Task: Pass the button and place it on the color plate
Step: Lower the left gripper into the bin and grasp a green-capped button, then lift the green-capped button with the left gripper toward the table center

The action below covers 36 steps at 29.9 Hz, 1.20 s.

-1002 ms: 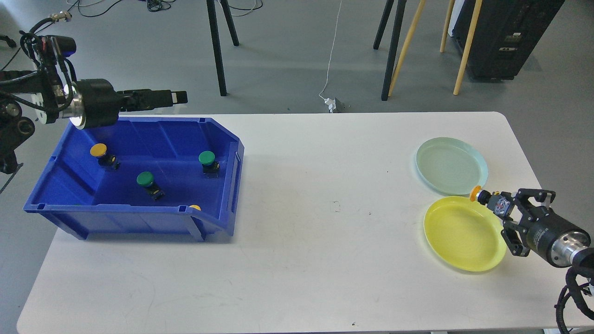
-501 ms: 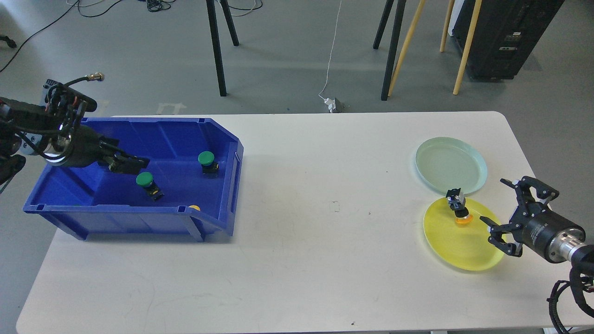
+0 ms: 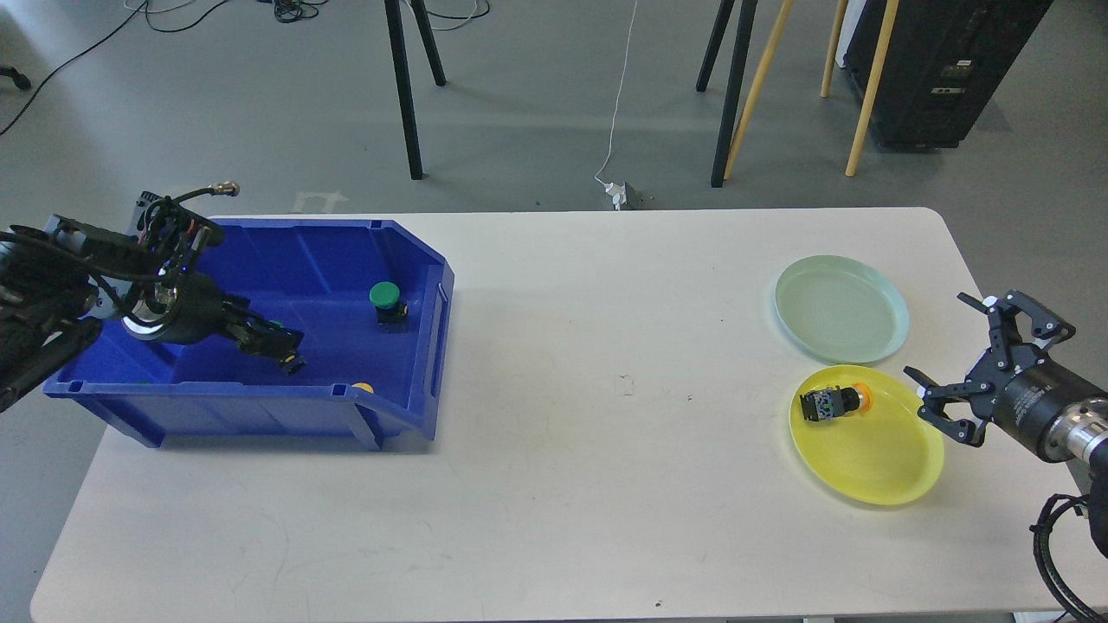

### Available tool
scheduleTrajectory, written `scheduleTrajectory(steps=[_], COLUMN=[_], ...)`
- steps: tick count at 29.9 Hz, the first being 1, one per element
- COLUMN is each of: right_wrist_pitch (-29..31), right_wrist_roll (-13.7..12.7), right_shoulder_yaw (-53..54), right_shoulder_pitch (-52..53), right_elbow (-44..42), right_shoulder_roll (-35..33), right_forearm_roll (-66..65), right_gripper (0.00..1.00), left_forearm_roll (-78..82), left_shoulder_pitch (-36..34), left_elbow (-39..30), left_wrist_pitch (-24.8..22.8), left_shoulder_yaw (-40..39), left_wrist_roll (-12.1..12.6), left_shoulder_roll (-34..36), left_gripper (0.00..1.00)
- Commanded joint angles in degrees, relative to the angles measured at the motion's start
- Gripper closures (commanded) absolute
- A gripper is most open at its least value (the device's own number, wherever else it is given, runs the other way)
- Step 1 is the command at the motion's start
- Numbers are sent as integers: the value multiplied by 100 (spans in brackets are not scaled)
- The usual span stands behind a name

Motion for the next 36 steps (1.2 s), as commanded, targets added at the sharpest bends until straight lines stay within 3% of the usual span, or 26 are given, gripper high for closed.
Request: scheduleTrajectory(steps=[1, 10, 17, 20, 21, 22, 23, 24, 25, 30, 36], right_wrist_pitch=[-1, 183, 210, 210, 210, 210, 210, 210, 210, 227, 683], right_wrist_roll=[0, 44, 61, 70, 61, 61, 70, 70, 70, 70, 26], right_shoulder_yaw=[0, 0, 18, 9, 9, 9, 9, 18, 18, 167, 939], right_shoulder_pitch=[-63, -203, -309, -326, -326, -344, -353, -362, -370, -370, -344], right_elbow=[-1, 16, 7, 7, 7, 7, 7, 7, 7, 7, 121], right_shoulder_roll=[-6, -6, -6, -6, -6, -6, -6, -6, -6, -6, -6], right_forearm_roll=[1, 1, 1, 1, 1, 1, 1, 1, 1, 1, -8], right_gripper=[0, 0, 0, 0, 0, 0, 0, 0, 0, 0, 0], left_forearm_roll=[-10, -36, -54, -54, -54, -36, -27, -19, -18, -298, -2379], left_shoulder_pitch=[13, 13, 4, 4, -4, 4, 13, 13, 13, -127, -742], left_elbow=[190, 770, 788, 788, 788, 788, 779, 779, 779, 631, -27], left_wrist_pitch=[-1, -1, -1, -1, -1, -1, -1, -1, -1, -1, -1], left_shoulder_yaw=[-1, 157, 157, 157, 157, 166, 175, 175, 175, -27, -273], left_wrist_roll=[0, 0, 0, 0, 0, 0, 0, 0, 0, 0, 0], left_shoulder_roll=[-129, -515, -551, -542, -533, -516, -481, -480, -472, -445, 55], left_gripper=[5, 8, 29, 34, 39, 50, 73, 89, 95, 96, 95])
